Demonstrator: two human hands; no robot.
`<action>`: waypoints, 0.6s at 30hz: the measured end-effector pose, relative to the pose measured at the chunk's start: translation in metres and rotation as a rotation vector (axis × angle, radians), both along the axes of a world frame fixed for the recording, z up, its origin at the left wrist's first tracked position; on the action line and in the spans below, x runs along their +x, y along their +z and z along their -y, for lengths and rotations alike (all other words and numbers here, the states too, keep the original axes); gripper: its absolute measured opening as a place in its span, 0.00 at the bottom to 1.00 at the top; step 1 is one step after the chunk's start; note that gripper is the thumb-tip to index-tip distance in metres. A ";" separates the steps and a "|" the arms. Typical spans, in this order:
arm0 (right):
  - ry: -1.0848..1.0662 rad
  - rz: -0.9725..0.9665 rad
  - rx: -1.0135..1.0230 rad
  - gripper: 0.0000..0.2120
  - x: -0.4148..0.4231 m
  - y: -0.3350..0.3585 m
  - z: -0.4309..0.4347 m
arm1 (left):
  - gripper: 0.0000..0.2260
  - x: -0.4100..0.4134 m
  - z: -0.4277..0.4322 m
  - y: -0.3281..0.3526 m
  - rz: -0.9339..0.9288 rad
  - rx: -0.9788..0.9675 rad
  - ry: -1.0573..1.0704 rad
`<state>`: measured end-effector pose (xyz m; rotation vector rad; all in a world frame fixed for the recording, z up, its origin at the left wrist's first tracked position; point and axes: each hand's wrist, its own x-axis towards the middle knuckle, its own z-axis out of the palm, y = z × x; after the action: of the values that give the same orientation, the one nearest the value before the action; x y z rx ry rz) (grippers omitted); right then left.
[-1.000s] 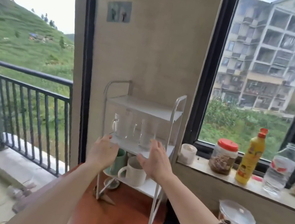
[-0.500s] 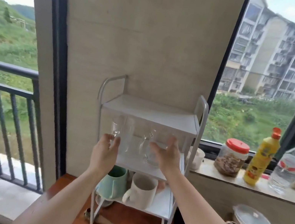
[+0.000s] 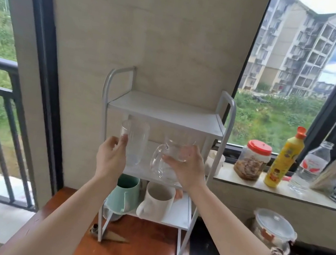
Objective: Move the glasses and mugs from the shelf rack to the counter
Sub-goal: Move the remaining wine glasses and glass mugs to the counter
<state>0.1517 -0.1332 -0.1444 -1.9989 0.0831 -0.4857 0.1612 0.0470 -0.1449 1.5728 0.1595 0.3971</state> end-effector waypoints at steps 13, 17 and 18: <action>0.233 -0.022 0.052 0.34 -0.135 -0.005 0.072 | 0.14 -0.113 0.024 -0.004 0.029 -0.072 -0.200; 0.189 0.015 0.047 0.30 -0.198 -0.012 0.121 | 0.15 -0.161 0.072 -0.016 -0.016 -0.064 -0.259; 0.158 0.001 0.053 0.31 -0.217 -0.015 0.135 | 0.15 -0.174 0.088 -0.020 -0.029 -0.077 -0.291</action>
<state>-0.0649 -0.2678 -0.1593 -1.9352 -0.0619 -0.3785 -0.0129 -0.0413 -0.1648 1.4988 -0.0325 0.1388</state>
